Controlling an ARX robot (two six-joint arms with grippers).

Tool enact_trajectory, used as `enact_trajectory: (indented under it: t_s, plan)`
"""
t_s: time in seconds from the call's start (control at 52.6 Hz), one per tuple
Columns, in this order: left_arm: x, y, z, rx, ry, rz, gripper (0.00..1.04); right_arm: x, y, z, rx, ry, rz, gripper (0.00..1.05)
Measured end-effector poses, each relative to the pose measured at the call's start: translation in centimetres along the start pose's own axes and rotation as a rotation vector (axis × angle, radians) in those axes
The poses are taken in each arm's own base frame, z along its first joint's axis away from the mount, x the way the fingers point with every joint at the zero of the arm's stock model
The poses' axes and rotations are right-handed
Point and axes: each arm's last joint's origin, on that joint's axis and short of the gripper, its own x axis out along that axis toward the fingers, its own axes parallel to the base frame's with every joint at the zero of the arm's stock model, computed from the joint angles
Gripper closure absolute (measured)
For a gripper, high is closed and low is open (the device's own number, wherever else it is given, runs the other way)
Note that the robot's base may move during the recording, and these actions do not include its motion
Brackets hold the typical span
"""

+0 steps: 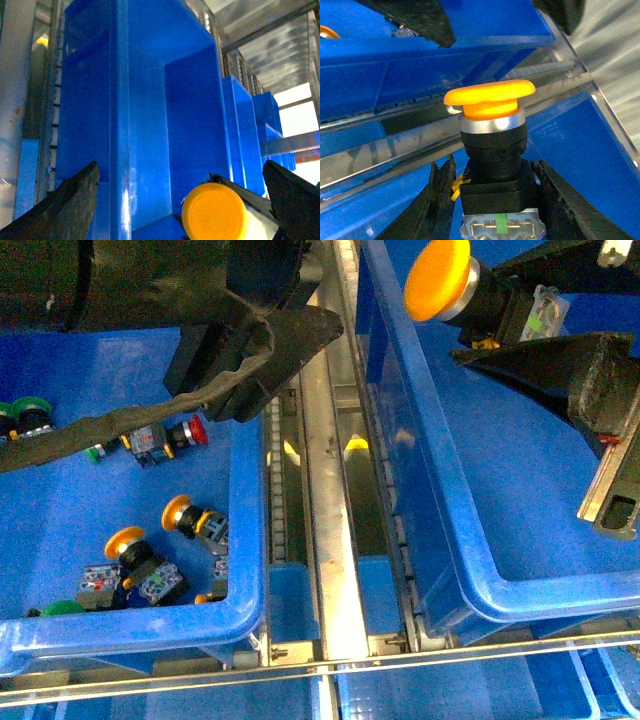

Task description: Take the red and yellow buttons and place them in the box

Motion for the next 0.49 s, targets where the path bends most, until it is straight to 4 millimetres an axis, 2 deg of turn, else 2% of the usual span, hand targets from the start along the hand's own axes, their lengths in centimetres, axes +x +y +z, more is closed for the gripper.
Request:
enact_trajectory:
  t_s: [0.057,0.152,0.19,0.228,0.304,0.437,0.494]
  plan:
    - [-1.0,1.3,0.8,0.013,0.017,0.0,0.08,-0.1,0.0,-0.2,0.002,0.005,0.0,0.65]
    - [-3.7,3.6,2.5,0.037,-0.046,0.127,0.08,-0.5,-0.1,-0.6,0.007,0.022,-0.006,0.65]
    - [-5.1,3.9,2.2,0.042,-0.073,0.198,0.08,-0.6,-0.2,-0.7,0.008,0.026,-0.009,0.65]
    - [-7.3,4.1,1.5,0.052,-0.092,0.27,0.08,-0.7,-0.3,-0.8,0.007,0.032,-0.014,0.65]
    - [-10.9,4.0,0.1,0.053,-0.063,0.28,0.08,-0.7,-0.2,-0.9,0.008,0.042,-0.01,0.65]
    - [-14.9,4.2,-0.4,0.072,-0.098,0.298,0.08,-1.0,-0.2,-0.8,0.001,0.036,0.0,0.65]
    - [-16.7,4.6,-0.2,0.113,-0.16,0.372,0.08,-1.2,-0.5,-0.8,0.004,0.054,-0.015,0.65]
